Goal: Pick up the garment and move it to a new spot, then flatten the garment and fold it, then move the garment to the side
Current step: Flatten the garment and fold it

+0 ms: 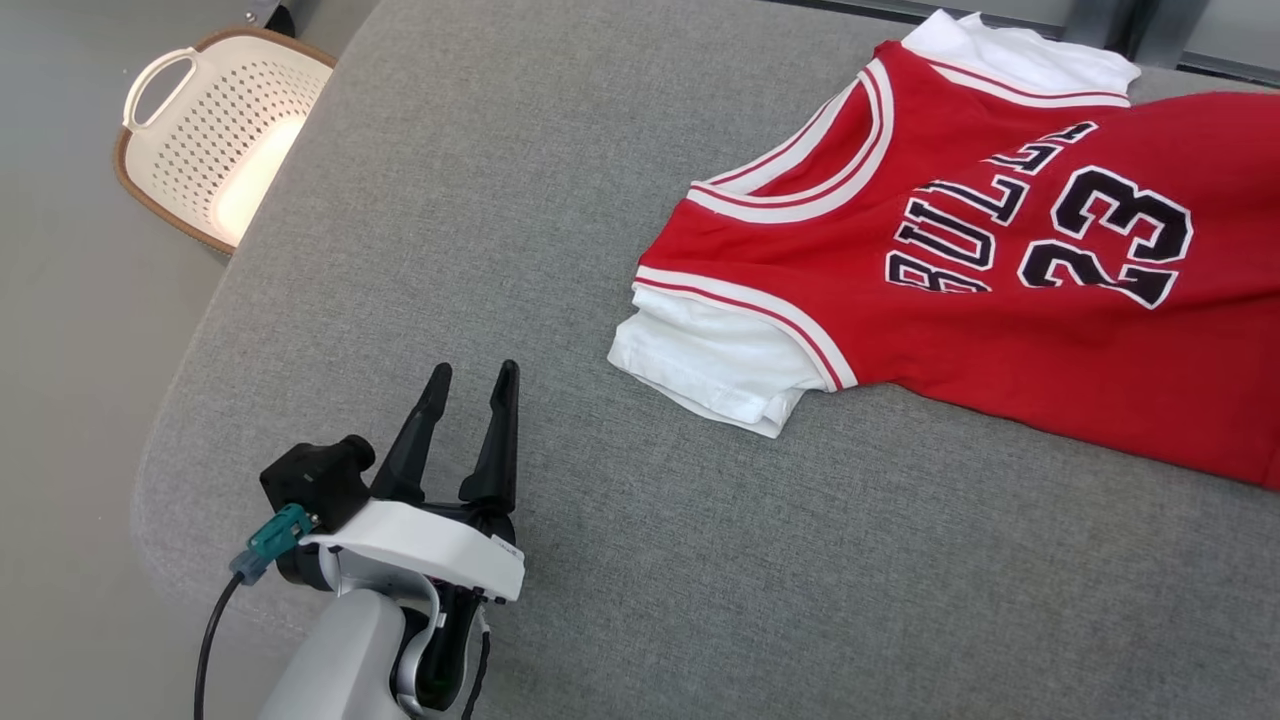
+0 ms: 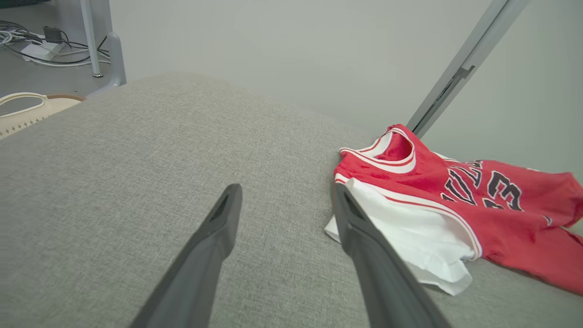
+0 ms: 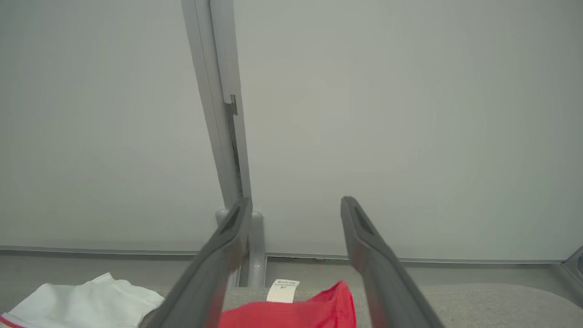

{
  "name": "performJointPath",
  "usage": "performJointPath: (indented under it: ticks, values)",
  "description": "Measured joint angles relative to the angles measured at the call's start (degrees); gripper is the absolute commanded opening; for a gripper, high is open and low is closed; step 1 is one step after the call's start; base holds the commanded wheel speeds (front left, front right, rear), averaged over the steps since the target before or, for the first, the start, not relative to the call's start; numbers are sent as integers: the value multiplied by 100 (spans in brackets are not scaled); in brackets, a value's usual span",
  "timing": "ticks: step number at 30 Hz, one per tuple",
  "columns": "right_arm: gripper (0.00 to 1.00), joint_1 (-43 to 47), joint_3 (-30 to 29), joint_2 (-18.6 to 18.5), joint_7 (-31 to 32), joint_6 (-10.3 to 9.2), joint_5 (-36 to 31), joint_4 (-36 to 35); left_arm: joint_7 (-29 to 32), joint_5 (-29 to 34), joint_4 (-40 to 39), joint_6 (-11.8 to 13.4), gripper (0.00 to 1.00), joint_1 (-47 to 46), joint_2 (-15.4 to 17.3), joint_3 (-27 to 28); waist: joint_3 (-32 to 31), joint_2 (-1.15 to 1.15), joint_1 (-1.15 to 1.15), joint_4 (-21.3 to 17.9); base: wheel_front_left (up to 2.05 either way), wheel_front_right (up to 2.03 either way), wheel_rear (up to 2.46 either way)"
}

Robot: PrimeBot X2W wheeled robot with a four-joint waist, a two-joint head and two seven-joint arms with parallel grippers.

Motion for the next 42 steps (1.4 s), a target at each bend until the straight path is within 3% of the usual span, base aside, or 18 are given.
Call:
performJointPath:
  ticks: [6,19,26,29,36,42]
  values:
    - [100,74,178,196,-398,1,-120,541,-1,53,16,32,100,-37,4,86,-14,0,0,-91,0,0,0]
    - [100,1019,907,887,-1801,0,1115,883,0,470,-26,-3,100,93,0,411,-699,0,0,-888,0,0,0]
    - [100,2264,1724,1176,-2090,1,2056,85,-1,578,-98,-4,100,298,1,550,-1101,0,0,-1312,0,0,0]
    - [100,2901,2006,1232,-2127,0,2115,-425,-1,611,-115,-20,100,375,2,570,-1204,0,0,-1493,0,0,0]
    - [100,4257,1960,1653,-2151,0,2176,-1574,-1,641,-96,-31,100,530,1,561,-1344,0,0,-1743,0,0,0]
    - [100,4873,1904,1822,-2152,0,2078,-1989,-1,669,-45,-67,100,560,2,527,-1386,0,0,-1816,0,0,0]
